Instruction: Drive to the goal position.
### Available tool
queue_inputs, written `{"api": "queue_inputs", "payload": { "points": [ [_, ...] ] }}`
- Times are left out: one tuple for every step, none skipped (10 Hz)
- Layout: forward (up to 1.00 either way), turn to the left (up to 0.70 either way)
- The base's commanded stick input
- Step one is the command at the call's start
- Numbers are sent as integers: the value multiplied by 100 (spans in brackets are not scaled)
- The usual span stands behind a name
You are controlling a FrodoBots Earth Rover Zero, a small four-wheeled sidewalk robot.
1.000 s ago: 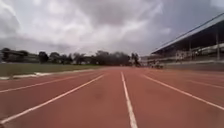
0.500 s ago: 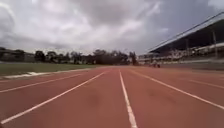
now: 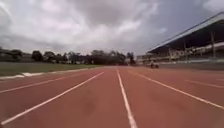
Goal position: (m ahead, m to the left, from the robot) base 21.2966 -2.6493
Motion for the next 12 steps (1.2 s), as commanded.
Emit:
{"api": "queue_inputs", "payload": {
  "points": [
    [60,0],
    [60,0],
    [60,0],
    [60,0],
    [60,0],
    [60,0],
    [60,0],
    [60,0],
    [60,0],
    [60,0],
    [60,0],
    [60,0]
  ]
}}
